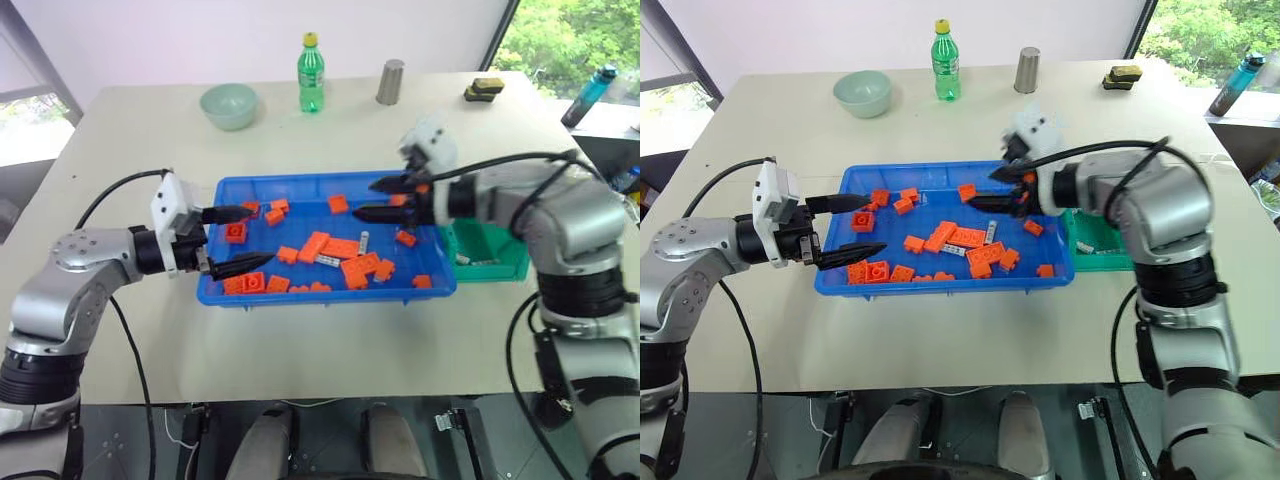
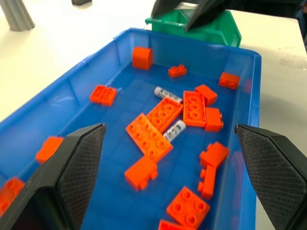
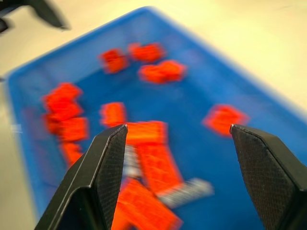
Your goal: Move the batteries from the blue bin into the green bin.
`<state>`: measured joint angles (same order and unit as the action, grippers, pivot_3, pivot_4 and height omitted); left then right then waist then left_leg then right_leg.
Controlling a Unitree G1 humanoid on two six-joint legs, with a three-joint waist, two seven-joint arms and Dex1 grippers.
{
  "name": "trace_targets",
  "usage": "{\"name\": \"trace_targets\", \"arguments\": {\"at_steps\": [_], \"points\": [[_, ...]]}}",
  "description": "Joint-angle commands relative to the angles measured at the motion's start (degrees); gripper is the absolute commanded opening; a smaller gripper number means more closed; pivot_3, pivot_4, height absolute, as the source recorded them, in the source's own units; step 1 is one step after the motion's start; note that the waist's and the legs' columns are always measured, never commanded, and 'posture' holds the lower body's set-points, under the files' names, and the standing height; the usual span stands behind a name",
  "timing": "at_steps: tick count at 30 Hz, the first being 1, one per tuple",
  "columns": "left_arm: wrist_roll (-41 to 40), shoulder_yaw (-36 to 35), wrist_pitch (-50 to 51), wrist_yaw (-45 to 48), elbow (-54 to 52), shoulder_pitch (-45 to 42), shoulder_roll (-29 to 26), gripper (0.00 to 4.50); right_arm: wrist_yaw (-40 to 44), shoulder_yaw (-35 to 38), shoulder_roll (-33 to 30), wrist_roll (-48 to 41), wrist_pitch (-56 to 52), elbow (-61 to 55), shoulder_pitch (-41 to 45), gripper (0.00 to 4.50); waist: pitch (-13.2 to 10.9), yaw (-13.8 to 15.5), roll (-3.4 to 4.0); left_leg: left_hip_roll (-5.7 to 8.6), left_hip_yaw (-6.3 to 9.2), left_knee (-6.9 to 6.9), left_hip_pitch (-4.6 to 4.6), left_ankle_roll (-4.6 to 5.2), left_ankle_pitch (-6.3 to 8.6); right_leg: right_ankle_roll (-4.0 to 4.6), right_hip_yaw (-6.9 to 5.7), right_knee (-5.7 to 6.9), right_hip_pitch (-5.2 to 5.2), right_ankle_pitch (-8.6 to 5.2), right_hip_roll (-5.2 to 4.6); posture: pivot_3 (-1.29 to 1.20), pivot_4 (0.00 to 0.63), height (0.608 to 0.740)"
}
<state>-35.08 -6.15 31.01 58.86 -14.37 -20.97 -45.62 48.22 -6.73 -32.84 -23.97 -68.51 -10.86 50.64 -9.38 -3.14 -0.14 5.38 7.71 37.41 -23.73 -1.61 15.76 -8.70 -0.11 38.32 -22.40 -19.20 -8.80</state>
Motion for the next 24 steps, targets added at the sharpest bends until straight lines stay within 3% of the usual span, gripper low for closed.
{"name": "trace_targets", "arguments": {"at_steps": [1,8,24], "points": [[-0.04,-1.39,-0.4,-0.17,-2.08,-0.25,-0.79,4.5,-2.09,-3.46,3.09,-0.87,-0.27,-2.12,-1.44,3.51,0.01,0.16,-0.01,0.0,0.03,0.01,0.0,0.0,0.0,0.0,-0.01,0.0,0.0,0.0,0.01,0.0,0.15,0.727],[-0.11,-1.9,-0.31,-0.48,-2.68,0.21,-1.15,4.5,-6.4,-10.11,6.8,2.55,2.6,0.89,-5.57,3.51,0.02,0.2,-0.02,0.0,0.03,0.03,0.0,0.0,0.0,0.0,-0.01,0.02,-0.03,0.0,0.01,0.0,0.15,0.727],[-0.12,-1.81,-0.25,-0.85,-2.74,-0.39,-1.21,4.5,-6.59,-15.27,8.14,7.23,9.56,9.82,-7.17,3.51,0.03,-0.83,-0.04,-0.01,0.04,0.03,0.02,0.0,0.0,0.0,-0.02,0.04,-0.02,0.0,0.04,0.0,0.15,0.727]]}}
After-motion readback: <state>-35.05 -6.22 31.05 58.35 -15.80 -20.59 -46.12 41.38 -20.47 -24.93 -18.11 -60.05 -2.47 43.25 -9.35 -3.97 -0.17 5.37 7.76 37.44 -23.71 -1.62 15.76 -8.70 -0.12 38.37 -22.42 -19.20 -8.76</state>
